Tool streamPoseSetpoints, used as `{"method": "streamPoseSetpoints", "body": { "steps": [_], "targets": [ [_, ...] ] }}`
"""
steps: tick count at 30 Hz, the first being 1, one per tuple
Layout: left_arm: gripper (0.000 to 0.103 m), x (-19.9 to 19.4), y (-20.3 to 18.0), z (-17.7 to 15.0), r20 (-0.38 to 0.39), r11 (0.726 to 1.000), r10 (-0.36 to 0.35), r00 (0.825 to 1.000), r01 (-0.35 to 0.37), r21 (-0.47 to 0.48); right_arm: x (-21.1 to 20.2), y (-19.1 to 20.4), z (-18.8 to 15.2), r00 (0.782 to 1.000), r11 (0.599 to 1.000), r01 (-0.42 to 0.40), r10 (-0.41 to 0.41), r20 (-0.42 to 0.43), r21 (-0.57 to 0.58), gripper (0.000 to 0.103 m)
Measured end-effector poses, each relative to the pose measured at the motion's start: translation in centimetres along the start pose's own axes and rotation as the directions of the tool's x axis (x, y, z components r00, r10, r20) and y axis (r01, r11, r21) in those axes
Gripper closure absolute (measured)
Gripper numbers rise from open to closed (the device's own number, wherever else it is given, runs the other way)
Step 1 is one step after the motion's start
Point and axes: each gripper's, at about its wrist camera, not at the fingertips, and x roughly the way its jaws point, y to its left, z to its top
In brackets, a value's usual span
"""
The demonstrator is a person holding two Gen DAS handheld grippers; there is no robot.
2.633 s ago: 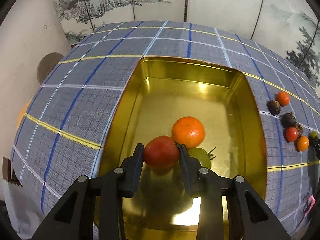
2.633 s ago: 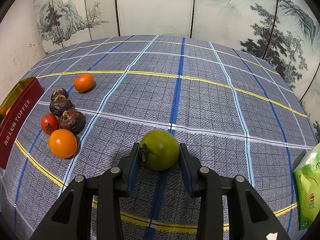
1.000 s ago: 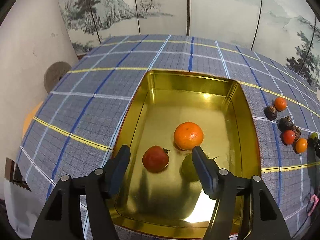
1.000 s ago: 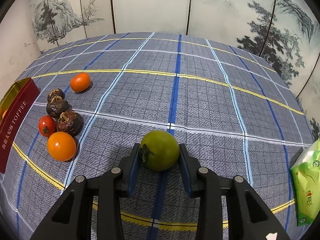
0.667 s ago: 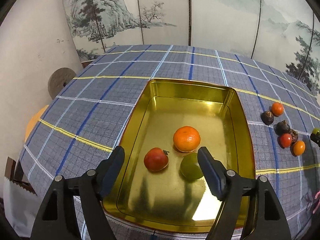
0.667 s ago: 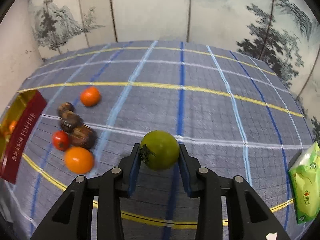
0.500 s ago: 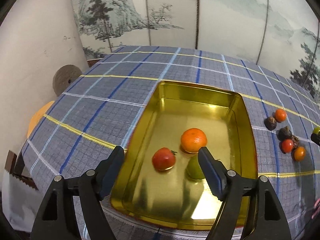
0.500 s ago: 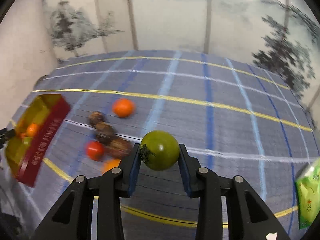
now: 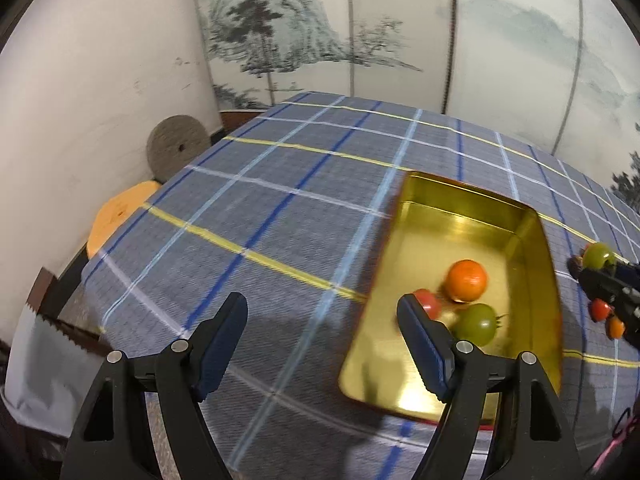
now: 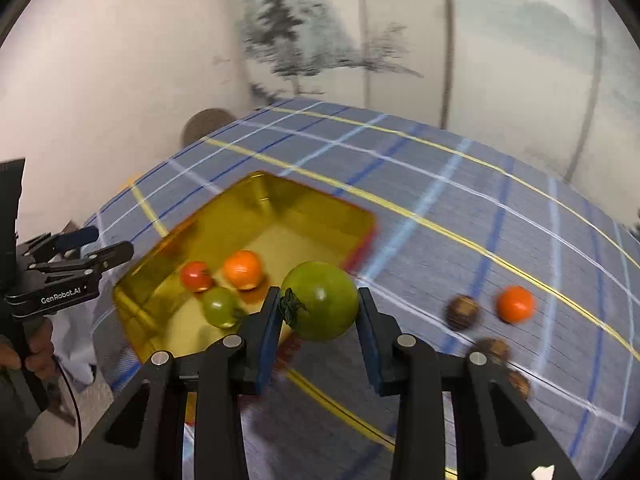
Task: Organize fruits
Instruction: 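Carry the stemmed green tomato toward the gold tray with right gripper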
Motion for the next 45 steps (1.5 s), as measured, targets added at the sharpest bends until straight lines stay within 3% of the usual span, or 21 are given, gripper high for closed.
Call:
{"method": "streamPoseSetpoints", "body": {
  "steps": [6,19,45],
  "targets": [
    [0.025,0.5,2.2,-0.5,-0.017,0.999,0.015,1.000,-0.016,-0.033,2.9,3.4,0.4,0.999,0.997,-0.016,0.012,-0.053,-0.073,0.070],
    [0.025,1.8,4.0,-0.8,-0.056,0.998,-0.006,0.998,0.002,-0.070,7.3,4.7,0.5,0.989,0.992,0.020,-0.038,-0.144,-0.126,0.069],
    [0.025,2.0,0.8,-1.9,-0.090,0.997,-0.068,0.994,0.071,0.026,8.1,5.7,0.2,0.989,0.991,0.022,-0.040,-0.142,-0.131,0.065]
  ]
}}
